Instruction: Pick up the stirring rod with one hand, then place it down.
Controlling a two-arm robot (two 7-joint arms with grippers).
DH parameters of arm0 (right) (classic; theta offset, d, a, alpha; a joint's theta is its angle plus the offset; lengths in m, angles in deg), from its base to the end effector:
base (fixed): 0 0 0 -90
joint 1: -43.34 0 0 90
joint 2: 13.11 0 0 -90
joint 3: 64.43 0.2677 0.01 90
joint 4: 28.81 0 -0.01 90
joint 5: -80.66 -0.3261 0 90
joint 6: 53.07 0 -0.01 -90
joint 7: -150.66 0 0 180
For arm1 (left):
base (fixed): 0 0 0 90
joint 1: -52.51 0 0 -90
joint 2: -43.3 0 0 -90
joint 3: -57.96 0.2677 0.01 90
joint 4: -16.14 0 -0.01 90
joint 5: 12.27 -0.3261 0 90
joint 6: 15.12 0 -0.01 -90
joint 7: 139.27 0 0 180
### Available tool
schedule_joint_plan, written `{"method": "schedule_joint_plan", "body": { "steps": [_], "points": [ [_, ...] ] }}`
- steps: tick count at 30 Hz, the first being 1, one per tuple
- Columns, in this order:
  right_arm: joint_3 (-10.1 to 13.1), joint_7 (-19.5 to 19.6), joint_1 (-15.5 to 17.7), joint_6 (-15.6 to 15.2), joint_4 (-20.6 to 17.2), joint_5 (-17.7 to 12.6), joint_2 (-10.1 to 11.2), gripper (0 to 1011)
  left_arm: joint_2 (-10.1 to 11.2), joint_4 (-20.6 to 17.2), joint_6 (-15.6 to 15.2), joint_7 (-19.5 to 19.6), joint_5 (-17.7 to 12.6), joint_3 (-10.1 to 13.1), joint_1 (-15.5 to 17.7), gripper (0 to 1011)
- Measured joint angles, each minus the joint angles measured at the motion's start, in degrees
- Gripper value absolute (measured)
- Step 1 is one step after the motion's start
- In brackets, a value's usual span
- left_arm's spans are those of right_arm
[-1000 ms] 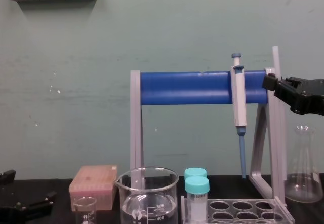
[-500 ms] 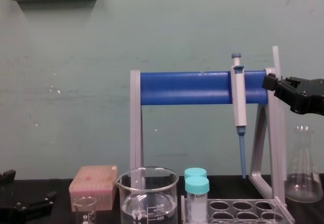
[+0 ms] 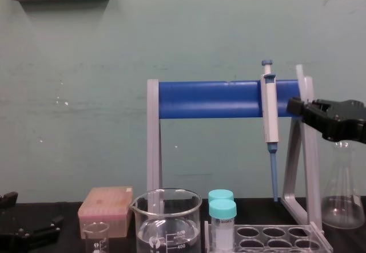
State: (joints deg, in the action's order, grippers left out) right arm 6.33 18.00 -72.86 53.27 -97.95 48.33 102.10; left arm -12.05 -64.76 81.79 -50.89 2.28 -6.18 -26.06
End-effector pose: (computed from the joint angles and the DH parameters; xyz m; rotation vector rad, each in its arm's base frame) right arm 0.4495 -0.0736 -0.2260 0.1554 -0.2276 -0.6997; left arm 0.3708 0.0655 -0.2876 0.3045 -0.2851 1.2480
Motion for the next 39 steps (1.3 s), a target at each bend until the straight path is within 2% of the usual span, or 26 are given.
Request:
{"method": "schedule_joint_plan", "body": {
  "steps": [9, 23, 39],
  "points": [
    [-1.2, -1.3, -0.5, -0.8, 0.8, 0.1, 0.4, 67, 0.0, 0.0, 0.0, 0.0, 0.0, 0.0, 0.0, 1000],
    [-3.5, -4.6, -2.8, -0.1, 4.6, -0.3, -0.5, 67, 0.0, 0.0, 0.0, 0.0, 0.0, 0.0, 0.0, 1000],
    [-5.0, -7.3, -4.4, -0.5, 9.3, -1.4, -1.5, 67, 0.0, 0.0, 0.0, 0.0, 0.0, 0.0, 0.0, 1000]
  ]
}}
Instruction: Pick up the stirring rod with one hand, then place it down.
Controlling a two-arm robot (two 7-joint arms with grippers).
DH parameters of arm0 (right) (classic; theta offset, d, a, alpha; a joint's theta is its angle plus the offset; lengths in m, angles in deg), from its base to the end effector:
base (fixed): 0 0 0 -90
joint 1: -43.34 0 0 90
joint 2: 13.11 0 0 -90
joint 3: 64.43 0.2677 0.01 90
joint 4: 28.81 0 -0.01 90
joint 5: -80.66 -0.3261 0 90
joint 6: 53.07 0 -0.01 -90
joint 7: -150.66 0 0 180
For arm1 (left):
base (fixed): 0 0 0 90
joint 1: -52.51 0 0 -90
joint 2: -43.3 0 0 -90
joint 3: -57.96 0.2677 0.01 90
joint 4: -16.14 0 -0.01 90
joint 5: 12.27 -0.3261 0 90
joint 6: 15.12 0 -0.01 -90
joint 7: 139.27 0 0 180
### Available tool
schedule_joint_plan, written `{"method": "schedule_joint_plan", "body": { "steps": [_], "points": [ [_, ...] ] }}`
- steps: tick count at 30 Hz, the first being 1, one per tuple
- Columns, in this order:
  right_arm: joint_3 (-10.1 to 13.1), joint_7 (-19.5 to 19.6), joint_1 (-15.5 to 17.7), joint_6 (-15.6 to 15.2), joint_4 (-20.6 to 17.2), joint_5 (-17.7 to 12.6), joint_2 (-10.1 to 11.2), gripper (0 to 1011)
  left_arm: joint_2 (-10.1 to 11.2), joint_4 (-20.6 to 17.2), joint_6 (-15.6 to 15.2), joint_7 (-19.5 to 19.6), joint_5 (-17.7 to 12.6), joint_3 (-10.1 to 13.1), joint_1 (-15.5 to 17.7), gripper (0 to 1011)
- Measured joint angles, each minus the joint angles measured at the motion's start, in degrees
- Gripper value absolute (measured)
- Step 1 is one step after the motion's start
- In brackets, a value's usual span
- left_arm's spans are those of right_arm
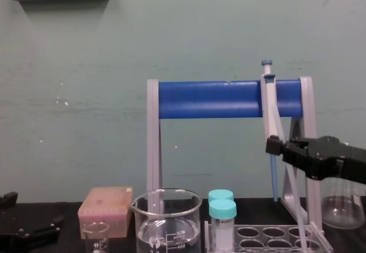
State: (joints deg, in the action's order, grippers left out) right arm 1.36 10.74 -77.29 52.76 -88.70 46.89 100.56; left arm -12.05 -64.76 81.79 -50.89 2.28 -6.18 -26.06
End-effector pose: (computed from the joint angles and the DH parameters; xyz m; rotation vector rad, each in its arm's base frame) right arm 0.4645 -0.0677 -0.2524 0.0958 -0.1353 -0.5801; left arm 0.3708 0.0655 -0.2876 0.3045 -0.2851 1.2480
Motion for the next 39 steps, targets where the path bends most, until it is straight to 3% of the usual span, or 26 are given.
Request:
{"method": "schedule_joint_plan", "body": {
  "steps": [24, 39],
  "points": [
    [-2.5, -3.8, -4.3, 1.1, 10.0, 1.6, -2.3, 67, 0.0, 0.0, 0.0, 0.0, 0.0, 0.0, 0.0, 1000],
    [-2.5, -3.6, -4.4, 0.9, 10.2, 1.8, -2.4, 67, 0.0, 0.0, 0.0, 0.0, 0.0, 0.0, 0.0, 1000]
  ]
}}
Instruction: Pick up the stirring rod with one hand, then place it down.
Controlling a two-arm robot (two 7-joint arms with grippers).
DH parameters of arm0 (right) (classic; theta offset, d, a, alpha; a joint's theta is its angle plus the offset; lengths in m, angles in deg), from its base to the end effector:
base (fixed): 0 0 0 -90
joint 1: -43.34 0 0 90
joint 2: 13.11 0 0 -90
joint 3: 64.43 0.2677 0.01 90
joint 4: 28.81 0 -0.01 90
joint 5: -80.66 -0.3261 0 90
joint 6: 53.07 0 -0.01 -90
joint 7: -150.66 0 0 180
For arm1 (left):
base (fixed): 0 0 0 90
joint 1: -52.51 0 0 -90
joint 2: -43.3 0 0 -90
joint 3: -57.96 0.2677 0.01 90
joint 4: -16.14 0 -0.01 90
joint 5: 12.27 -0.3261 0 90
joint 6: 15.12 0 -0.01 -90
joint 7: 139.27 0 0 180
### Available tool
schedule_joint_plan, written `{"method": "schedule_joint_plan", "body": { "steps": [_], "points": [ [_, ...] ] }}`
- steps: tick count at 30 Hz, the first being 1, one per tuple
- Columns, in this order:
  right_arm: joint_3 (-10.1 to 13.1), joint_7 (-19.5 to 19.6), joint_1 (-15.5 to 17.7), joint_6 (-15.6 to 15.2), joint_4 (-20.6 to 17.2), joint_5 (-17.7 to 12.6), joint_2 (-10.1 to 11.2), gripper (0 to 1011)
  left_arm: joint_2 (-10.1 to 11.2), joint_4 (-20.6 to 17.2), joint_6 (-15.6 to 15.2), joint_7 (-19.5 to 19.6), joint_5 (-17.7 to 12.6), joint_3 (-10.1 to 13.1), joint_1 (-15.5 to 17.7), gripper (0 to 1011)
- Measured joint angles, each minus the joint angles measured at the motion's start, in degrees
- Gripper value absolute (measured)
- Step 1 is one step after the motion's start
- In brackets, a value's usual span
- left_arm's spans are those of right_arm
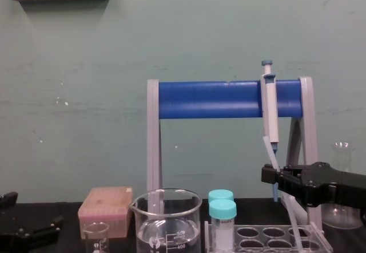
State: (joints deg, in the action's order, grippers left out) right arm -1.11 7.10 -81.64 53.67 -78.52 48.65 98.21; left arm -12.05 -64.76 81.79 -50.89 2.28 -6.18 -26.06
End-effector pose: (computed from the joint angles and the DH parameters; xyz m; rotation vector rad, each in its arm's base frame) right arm 0.4779 -0.0704 -0.2748 0.0254 -0.0833 -0.5484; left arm 0.3708 0.0655 -0.2876 0.3045 -0.2851 1.2480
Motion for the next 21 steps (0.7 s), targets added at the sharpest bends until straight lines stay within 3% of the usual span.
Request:
{"method": "schedule_joint_plan", "body": {
  "steps": [7, 21],
  "points": [
    [0.0, 0.0, 0.0, 0.0, -0.1, -0.1, 0.0, 100, 0.0, 0.0, 0.0, 0.0, 0.0, 0.0, 0.0, 1000],
    [0.1, 0.1, 0.1, 0.1, -0.2, -0.1, 0.1, 537, 0.0, 0.0, 0.0, 0.0, 0.0, 0.0, 0.0, 1000]
  ]
}}
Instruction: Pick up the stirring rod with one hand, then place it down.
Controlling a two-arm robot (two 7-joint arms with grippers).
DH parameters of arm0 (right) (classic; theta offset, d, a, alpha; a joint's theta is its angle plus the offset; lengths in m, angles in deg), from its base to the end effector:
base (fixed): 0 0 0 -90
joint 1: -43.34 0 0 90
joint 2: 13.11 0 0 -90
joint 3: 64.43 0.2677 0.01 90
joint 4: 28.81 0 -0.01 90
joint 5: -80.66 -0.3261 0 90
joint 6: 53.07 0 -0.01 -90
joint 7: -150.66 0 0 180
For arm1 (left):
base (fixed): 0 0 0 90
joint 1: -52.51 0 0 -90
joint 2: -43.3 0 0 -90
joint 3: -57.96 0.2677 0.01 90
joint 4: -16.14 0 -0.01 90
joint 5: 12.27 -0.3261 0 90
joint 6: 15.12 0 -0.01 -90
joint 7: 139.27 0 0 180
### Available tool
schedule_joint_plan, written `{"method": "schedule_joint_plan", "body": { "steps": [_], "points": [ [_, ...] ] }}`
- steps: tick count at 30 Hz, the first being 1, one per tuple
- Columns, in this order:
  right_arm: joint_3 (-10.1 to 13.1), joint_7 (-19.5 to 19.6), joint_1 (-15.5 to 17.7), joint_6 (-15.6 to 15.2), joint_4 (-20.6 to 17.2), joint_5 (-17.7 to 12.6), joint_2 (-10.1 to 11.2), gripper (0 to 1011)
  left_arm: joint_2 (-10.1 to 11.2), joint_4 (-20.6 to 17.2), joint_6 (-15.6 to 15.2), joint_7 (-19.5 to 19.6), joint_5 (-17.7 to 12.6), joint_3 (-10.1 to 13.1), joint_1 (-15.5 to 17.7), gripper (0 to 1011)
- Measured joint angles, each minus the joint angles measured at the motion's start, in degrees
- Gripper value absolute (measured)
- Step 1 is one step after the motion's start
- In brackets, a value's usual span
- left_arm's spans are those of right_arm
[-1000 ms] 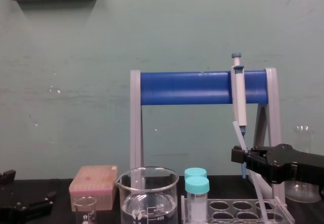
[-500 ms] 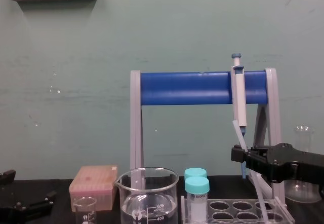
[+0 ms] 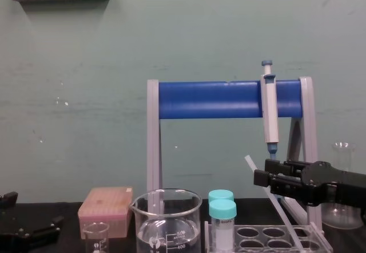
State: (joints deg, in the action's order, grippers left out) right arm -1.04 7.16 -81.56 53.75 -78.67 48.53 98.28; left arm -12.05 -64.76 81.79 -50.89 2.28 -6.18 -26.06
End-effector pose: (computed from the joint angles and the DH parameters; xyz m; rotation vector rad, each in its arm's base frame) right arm 0.4776 -0.0708 -0.2745 0.0283 -0.0851 -0.5502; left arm 0.3708 0.0655 -0.2876 0.3045 -0.2851 1.2480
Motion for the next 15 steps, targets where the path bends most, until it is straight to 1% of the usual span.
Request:
{"method": "schedule_joint_plan", "body": {
  "steps": [1, 2, 6, 11, 12, 14, 15],
  "points": [
    [0.0, 0.0, 0.0, 0.0, 0.0, 0.0, 0.0, 599, 0.0, 0.0, 0.0, 0.0, 0.0, 0.0, 0.0, 1000],
    [0.0, 0.0, 0.0, 0.0, 0.0, 0.0, 0.0, 599, 0.0, 0.0, 0.0, 0.0, 0.0, 0.0, 0.0, 1000],
    [0.0, 0.0, 0.0, 0.0, 0.0, 0.0, 0.0, 737, 0.0, 0.0, 0.0, 0.0, 0.0, 0.0, 0.0, 1000],
    [0.0, 0.0, 0.0, 0.0, 0.0, 0.0, 0.0, 867, 0.0, 0.0, 0.0, 0.0, 0.0, 0.0, 0.0, 1000],
    [0.0, 0.0, 0.0, 0.0, 0.0, 0.0, 0.0, 917, 0.0, 0.0, 0.0, 0.0, 0.0, 0.0, 0.0, 1000],
    [0.0, 0.0, 0.0, 0.0, 0.0, 0.0, 0.0, 944, 0.0, 0.0, 0.0, 0.0, 0.0, 0.0, 0.0, 1000],
    [0.0, 0.0, 0.0, 0.0, 0.0, 0.0, 0.0, 978, 0.0, 0.0, 0.0, 0.0, 0.0, 0.0, 0.0, 1000]
  ]
}}
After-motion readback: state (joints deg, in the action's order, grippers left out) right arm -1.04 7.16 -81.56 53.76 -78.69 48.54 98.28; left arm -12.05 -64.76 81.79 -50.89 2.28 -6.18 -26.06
